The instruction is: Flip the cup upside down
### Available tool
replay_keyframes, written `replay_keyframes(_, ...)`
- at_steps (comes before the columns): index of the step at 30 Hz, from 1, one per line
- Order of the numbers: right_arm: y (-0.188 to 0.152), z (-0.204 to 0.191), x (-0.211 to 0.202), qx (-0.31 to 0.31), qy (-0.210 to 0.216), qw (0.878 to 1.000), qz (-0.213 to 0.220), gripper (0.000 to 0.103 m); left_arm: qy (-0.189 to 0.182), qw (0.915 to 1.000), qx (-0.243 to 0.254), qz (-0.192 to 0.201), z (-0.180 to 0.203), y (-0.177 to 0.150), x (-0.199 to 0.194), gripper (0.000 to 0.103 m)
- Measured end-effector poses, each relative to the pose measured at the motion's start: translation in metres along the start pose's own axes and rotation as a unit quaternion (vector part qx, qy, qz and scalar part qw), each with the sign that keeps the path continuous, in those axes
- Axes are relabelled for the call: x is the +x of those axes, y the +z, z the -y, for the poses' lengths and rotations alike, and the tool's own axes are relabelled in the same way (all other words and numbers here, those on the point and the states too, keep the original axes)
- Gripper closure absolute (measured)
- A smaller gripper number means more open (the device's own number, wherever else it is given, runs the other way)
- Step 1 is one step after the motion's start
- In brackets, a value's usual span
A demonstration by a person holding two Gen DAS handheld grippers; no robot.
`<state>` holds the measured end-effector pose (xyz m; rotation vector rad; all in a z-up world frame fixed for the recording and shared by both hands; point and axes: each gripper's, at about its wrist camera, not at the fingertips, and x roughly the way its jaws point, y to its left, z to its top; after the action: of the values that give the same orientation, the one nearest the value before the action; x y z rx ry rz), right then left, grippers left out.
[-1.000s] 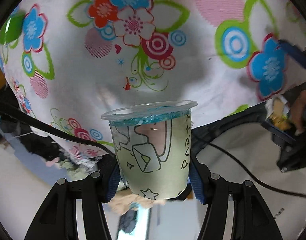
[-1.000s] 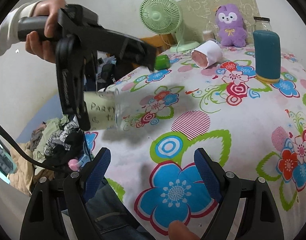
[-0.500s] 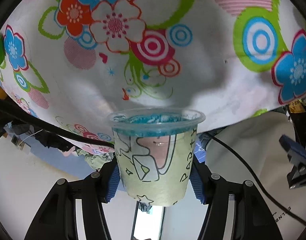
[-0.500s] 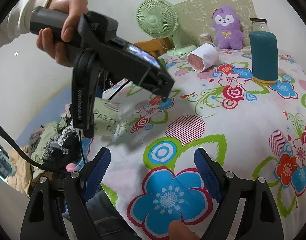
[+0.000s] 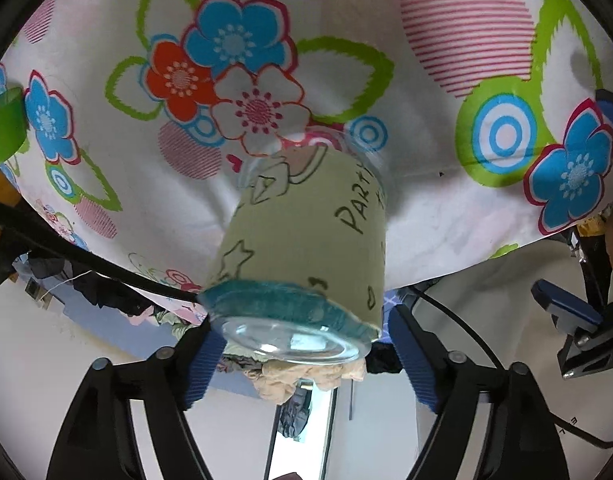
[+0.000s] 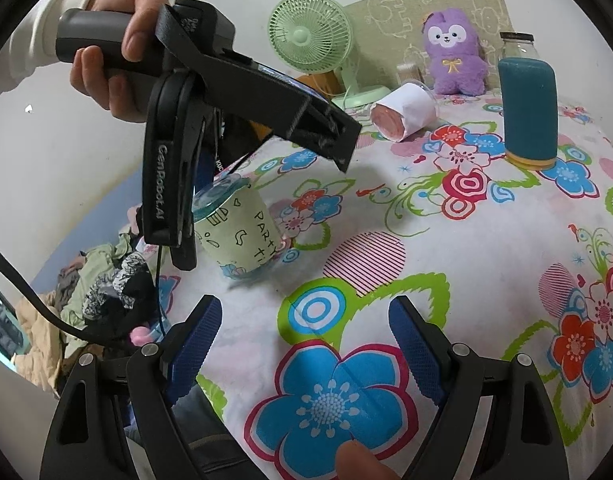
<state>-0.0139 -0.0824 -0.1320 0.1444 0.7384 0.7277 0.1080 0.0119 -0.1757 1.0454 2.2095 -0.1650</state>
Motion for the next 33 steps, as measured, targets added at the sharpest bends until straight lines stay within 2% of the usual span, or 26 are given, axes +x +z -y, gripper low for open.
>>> replay_keyframes(10, 0.012, 0.0, 0.003, 0.013, -0.046, 0.999, 0.0, 0.016, -0.041, 0.9968, -0.026, 0.063, -0.022, -0.027, -0.01, 0.01)
replay_keyframes(16, 0.021, -0.011, 0.004, 0.009, -0.065, 0.998, 0.003, 0.016, -0.079, 0.9873, -0.054, 0.126, -0.038, -0.056, -0.015, 0.008)
replay_keyframes(19, 0.026, -0.017, 0.005, 0.01, -0.069, 0.998, 0.005, 0.016, -0.104, 0.9788, -0.074, 0.16, -0.049, -0.071, -0.015, 0.008)
replay_keyframes(23, 0.032, -0.024, 0.007, 0.008, -0.074, 0.997, 0.003, 0.016, -0.148, 0.9619, -0.102, 0.206, -0.063, -0.087, -0.012, 0.008)
replay_keyframes(28, 0.04, -0.036, 0.01, 0.001, -0.087, 0.996, 0.001, 0.016, -0.174, 0.9442, -0.134, 0.246, -0.083, -0.104, 0.0, 0.008)
replay_keyframes(33, 0.049, -0.046, 0.012, -0.004, -0.124, 0.992, 0.002, 0.016, -0.209, 0.9193, -0.161, 0.292, -0.096, -0.121, 0.005, 0.008)
